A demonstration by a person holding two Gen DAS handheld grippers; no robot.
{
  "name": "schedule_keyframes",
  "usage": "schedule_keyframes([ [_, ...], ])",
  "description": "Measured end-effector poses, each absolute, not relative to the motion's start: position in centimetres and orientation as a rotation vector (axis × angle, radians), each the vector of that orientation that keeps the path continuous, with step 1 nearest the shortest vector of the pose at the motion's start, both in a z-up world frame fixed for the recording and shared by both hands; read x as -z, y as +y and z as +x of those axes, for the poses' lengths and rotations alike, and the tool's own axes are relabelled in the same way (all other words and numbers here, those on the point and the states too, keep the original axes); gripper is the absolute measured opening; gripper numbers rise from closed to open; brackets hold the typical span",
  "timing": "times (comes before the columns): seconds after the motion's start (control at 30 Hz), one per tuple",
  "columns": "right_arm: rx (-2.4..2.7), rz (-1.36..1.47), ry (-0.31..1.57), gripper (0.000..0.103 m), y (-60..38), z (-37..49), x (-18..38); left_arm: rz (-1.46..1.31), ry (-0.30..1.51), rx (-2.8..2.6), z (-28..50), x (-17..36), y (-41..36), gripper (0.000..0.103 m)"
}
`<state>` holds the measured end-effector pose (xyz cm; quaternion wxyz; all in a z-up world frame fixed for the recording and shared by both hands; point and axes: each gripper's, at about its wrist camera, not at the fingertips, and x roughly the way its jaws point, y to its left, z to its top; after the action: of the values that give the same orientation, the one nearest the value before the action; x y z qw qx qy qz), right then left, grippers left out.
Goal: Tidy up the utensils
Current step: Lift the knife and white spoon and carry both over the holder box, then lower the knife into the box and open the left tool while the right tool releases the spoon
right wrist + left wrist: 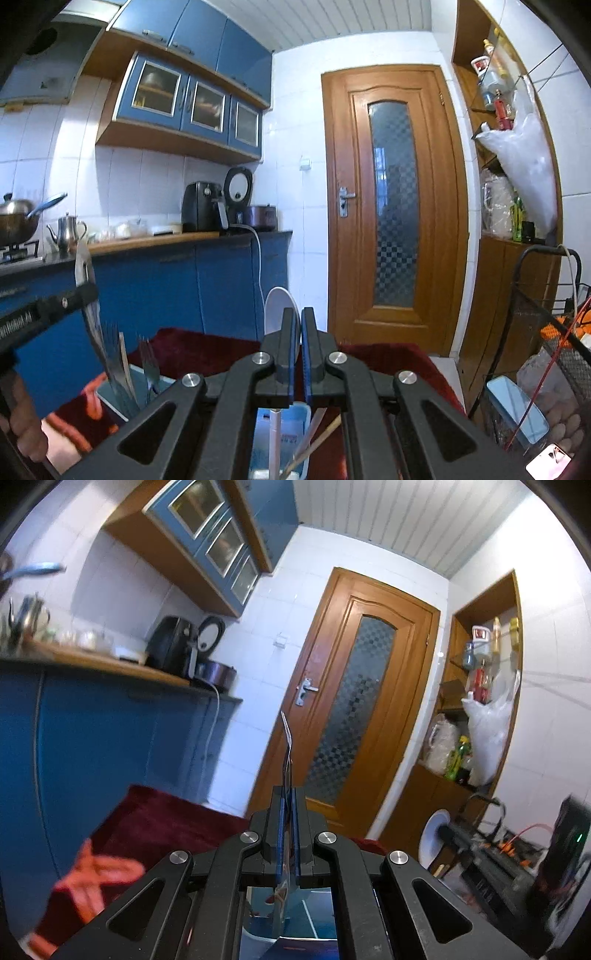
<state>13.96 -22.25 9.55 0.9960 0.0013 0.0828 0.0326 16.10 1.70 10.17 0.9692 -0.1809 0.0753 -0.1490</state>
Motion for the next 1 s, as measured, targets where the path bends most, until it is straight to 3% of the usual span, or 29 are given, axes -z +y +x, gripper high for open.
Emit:
schedule_keyframes([
  [0.17, -0.096, 0.023, 0.202, 0.006, -22.5, 13.8, -9.2, -0.408, 0.175, 0.302, 16.7, -9.7, 2.3, 0.003],
  [0.3, -0.121, 0.043, 0.194, 0.024, -22.7, 13.2, -9.5, -0.403, 0.190, 0.310, 16.8, -9.4, 2.0, 0.003],
  [0.43, -0.137, 0.054, 0.179, 0.025, -22.7, 12.3, -10.0, -0.391, 0.216, 0.313, 17.0, -9.2, 1.6, 0.005],
  [0.6, -0.150, 0.062, 0.167, 0.026, -22.8, 11.1, -10.5, -0.368, 0.253, 0.314, 16.6, -9.1, 1.4, 0.035],
  [1.0, -0.180, 0.112, 0.199, 0.026, -23.2, 8.2, -11.4, -0.278, 0.341, 0.298, 13.5, -9.8, 0.9, 0.037],
])
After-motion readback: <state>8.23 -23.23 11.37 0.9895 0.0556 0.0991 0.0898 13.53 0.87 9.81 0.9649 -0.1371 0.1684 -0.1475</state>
